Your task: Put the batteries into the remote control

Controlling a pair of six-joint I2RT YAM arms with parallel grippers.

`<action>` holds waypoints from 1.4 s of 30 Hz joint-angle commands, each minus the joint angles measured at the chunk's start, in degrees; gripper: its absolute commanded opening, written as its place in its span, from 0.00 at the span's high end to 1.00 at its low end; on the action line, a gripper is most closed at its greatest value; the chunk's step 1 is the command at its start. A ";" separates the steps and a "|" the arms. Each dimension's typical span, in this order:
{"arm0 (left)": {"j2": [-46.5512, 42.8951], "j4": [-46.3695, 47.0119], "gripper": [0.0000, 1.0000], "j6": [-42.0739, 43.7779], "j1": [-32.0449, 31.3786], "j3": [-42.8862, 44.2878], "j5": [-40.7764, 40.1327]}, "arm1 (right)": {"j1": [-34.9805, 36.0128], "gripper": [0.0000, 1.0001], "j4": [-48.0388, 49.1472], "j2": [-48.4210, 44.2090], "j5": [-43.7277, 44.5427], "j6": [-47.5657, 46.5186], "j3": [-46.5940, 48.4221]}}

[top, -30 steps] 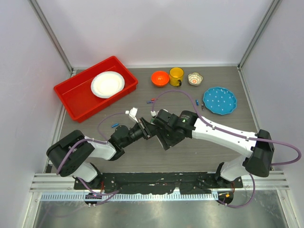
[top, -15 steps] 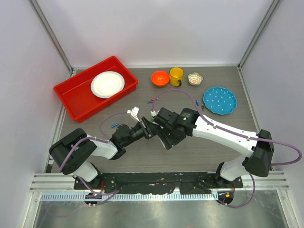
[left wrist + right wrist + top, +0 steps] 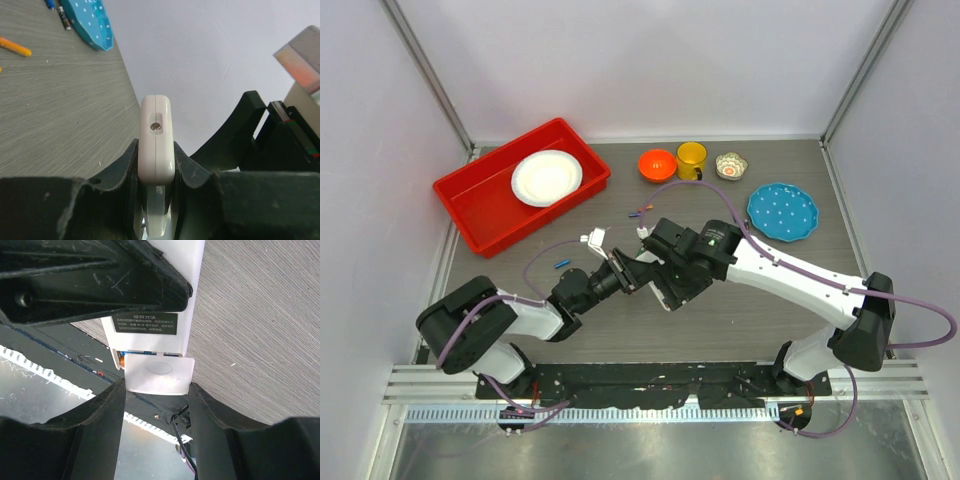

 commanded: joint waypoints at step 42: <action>-6.30 -3.12 1.00 1.17 1.18 -1.28 -3.42 | -0.38 0.99 -2.34 -1.00 -1.10 -2.65 6.76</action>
